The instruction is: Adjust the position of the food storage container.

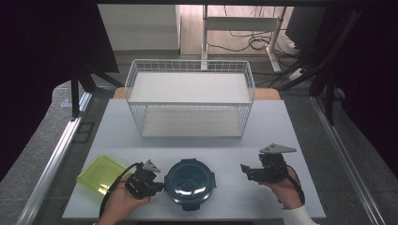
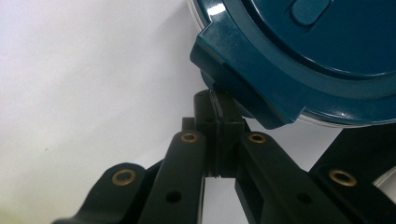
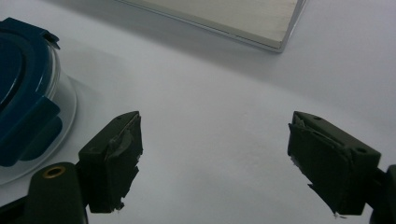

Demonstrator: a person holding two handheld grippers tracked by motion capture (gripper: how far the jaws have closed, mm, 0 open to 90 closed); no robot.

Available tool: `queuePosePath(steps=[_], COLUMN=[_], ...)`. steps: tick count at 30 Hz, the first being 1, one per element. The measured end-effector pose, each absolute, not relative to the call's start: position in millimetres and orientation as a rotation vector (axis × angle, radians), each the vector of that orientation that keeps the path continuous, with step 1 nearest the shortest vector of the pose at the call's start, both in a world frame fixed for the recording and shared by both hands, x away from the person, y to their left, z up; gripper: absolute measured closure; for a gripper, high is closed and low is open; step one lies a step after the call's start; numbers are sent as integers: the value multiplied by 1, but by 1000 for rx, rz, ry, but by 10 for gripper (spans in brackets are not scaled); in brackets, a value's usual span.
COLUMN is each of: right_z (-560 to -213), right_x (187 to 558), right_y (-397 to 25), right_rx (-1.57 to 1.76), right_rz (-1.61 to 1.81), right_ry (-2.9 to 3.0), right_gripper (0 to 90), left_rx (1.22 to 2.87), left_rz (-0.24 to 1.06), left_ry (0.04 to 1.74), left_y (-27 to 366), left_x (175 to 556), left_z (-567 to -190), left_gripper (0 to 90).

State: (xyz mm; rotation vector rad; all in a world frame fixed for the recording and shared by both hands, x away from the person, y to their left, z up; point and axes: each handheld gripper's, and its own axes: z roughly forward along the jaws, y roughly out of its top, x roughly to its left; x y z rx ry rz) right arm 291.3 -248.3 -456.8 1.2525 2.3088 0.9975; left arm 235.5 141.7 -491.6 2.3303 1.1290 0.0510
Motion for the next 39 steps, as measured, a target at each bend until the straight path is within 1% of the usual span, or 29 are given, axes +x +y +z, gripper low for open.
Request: queuePosePath(steps=[18,23,25,27,29,30,31,32,33,34,35,37,39], right_z=[-460,-459,-457,-454,-453,-453,-453,-453,-453,-452,-452,-452,-451], right_x=[292,291,290,288,287,286,286,286,286,286,286,286,287], right_y=[-248,-248,-249,-249,-249,-249,-249,-250,-250,-249,-249,-248,-247], right_rx=[1259,1251,1237,1219,1213,1211,1211,1210,1210,1211,1212,1215,1212], right_rz=[986,996,1020,1052,1060,1061,1061,1063,1063,1064,1066,1071,1076], right_ry=[2314,2309,2300,2287,2284,2283,2283,2284,2284,2282,2280,2273,2270], right_gripper=[178,178,178,178,178,178,178,178,178,178,178,178,178], left_rx=[2345,2311,2296,2239,2218,2187,2187,2168,2142,2095,2057,2048,2017], left_rz=[31,-4,5,50,68,105,105,126,155,191,207,199,189], left_ry=[1085,1080,1097,1134,1141,1143,1143,1148,1165,1199,1229,1239,1259], left_y=[121,127,132,143,146,151,151,154,156,159,161,163,165], left_x=[248,250,250,250,249,248,248,248,248,247,247,246,244], left_z=[-491,-493,-492,-485,-482,-477,-477,-475,-472,-469,-465,-463,-461], left_gripper=[900,898,898,896,874,850,814,749,749,530,448,293,214])
